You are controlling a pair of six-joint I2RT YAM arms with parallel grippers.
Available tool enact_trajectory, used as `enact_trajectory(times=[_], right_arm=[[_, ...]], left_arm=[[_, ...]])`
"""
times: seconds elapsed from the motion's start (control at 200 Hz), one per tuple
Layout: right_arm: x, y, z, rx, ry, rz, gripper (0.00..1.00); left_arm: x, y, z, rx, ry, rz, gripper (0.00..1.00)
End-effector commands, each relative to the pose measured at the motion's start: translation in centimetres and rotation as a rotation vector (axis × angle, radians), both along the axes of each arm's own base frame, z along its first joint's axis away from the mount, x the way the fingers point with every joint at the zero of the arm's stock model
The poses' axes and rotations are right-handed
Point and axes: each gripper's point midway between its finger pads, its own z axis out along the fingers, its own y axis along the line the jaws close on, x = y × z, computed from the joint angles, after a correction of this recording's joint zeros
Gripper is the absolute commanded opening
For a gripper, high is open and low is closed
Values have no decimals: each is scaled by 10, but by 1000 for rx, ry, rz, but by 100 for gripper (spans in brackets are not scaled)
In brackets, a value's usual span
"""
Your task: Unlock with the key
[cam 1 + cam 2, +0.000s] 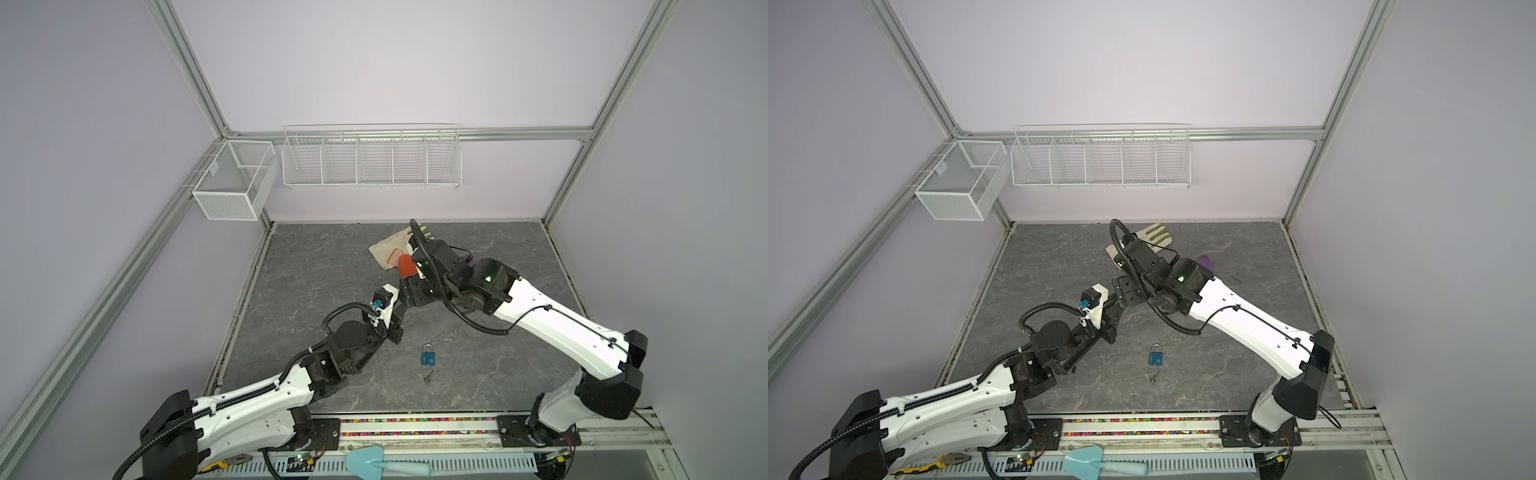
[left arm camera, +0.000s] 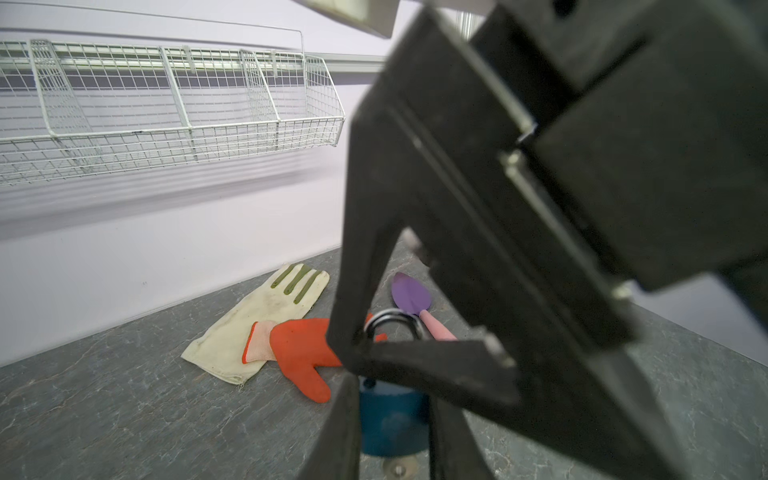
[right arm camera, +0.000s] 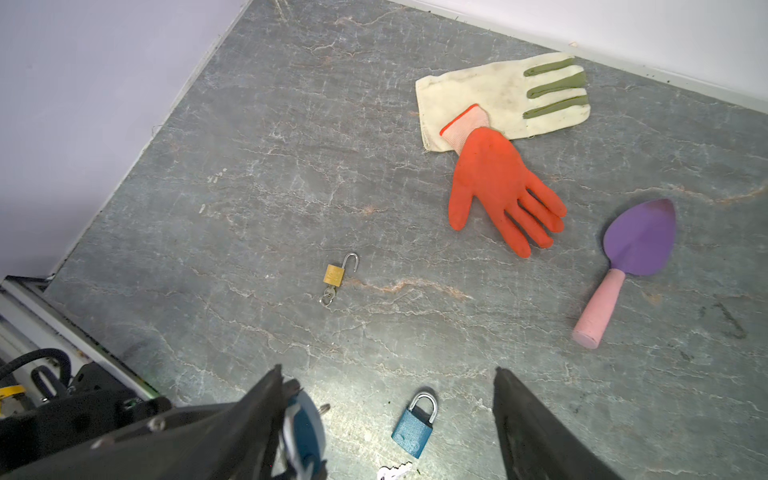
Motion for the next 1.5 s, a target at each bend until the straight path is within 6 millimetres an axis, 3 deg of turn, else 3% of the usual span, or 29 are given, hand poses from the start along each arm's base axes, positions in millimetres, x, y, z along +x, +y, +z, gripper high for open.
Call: enact_trajectory(times=[0.0, 0.415, 0.905, 1.164, 1.494], right_arm=[[3, -12, 1, -62, -9, -45, 80], [-5, -9, -1, -120, 57, -3, 80], [-9, -24, -3, -222, 88, 24, 82], [-16, -30, 0, -171, 85, 30, 82], [-26, -36, 21, -70, 31, 59, 83]], left_arm=[[-4, 6, 6, -4, -35, 3, 0], [-15, 9, 1, 12, -63, -40, 0], [-13, 12, 5, 8, -94, -18, 0], [-11, 16, 6, -19, -80, 2, 0], [-10, 14, 8, -40, -62, -1, 0]])
